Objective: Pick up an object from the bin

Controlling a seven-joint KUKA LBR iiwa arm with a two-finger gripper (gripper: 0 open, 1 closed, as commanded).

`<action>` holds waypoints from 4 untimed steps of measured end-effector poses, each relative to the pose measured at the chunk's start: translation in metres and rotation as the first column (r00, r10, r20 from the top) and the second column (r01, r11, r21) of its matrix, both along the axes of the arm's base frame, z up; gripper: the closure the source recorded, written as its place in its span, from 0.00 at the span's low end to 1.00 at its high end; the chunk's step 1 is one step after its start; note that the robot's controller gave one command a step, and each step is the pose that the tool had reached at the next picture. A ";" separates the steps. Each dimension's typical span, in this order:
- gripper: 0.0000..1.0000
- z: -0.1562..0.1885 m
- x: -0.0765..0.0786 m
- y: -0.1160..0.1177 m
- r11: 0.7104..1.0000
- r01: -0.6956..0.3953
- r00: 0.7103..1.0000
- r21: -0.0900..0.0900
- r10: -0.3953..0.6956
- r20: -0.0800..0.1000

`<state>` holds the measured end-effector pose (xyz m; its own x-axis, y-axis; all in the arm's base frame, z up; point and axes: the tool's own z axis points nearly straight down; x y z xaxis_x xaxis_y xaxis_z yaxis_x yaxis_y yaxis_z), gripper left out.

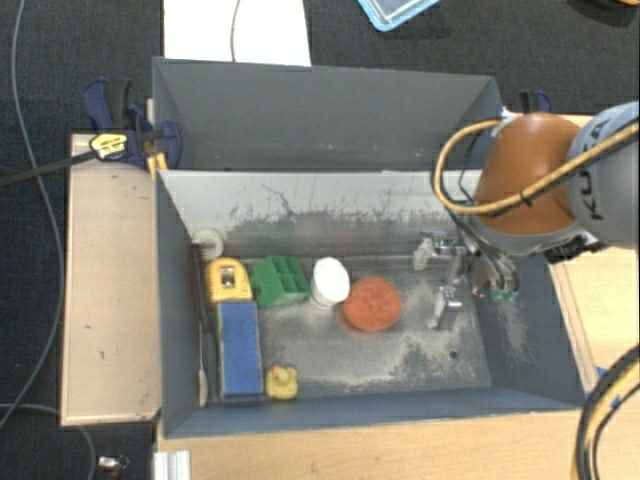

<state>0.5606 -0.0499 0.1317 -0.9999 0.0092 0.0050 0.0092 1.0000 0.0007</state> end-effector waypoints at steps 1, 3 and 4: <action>0.00 0.005 0.002 0.000 1.000 -0.001 1.000 -0.001 0.001 0.008; 0.00 -0.051 0.027 0.026 0.977 -0.211 0.977 -0.001 0.211 0.009; 0.00 -0.060 0.008 0.065 0.988 -0.154 0.988 -0.001 0.154 0.013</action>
Offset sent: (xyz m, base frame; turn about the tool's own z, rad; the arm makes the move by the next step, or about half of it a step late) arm 0.0321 0.0380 -0.0617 -0.2949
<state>0.5687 0.0150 0.0721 -0.9893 -0.1454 -0.0076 -0.1454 0.9894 0.0001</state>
